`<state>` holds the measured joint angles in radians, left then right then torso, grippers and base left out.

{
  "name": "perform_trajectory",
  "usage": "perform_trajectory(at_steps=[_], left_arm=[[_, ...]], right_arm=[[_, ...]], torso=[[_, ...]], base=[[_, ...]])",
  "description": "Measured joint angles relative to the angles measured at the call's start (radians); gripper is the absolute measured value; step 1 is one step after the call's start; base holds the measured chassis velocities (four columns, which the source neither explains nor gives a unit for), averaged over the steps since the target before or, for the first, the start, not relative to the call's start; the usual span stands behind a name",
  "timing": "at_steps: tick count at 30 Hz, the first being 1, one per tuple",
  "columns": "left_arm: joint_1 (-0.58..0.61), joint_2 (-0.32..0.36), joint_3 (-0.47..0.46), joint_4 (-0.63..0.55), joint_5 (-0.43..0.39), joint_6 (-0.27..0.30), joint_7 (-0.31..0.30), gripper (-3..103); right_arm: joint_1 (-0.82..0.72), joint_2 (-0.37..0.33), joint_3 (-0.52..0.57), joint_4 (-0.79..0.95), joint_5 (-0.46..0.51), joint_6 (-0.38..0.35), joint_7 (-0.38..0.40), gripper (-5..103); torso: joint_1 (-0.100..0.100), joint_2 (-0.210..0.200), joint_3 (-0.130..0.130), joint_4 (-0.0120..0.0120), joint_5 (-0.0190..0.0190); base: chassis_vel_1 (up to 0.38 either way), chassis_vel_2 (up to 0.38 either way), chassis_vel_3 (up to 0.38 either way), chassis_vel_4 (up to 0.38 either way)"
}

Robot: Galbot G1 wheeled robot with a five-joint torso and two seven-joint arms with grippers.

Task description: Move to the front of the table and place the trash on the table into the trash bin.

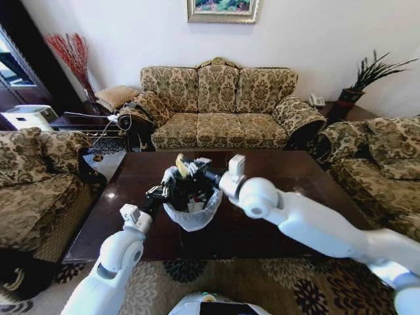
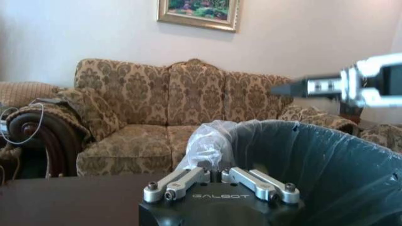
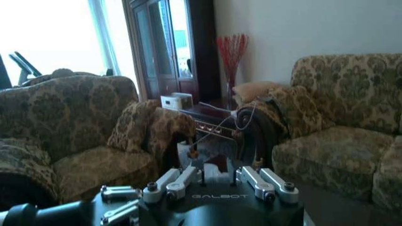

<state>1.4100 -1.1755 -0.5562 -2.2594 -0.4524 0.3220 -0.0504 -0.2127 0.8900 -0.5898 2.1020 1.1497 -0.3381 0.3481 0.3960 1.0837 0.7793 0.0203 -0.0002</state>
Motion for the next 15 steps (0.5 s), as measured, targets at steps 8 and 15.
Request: perform_trajectory(at_steps=[8,15], left_arm=[[-0.009,-0.001,0.003,0.013,-0.006,0.0,-0.001,3],[-0.002,-0.012,-0.007,0.015,-0.011,0.0,-0.016,3]], right_arm=[[-0.017,0.006,0.058,-0.004,-0.048,0.019,0.023,51],[-0.139,-0.083,0.229,0.031,-0.137,0.028,0.061,73]], torso=[[0.0,0.0,0.0,0.0002,0.0],[0.0,0.0,0.0,0.0002,0.0003]], base=[[0.0,0.0,0.0,0.0],[0.0,0.0,0.0,0.0]])
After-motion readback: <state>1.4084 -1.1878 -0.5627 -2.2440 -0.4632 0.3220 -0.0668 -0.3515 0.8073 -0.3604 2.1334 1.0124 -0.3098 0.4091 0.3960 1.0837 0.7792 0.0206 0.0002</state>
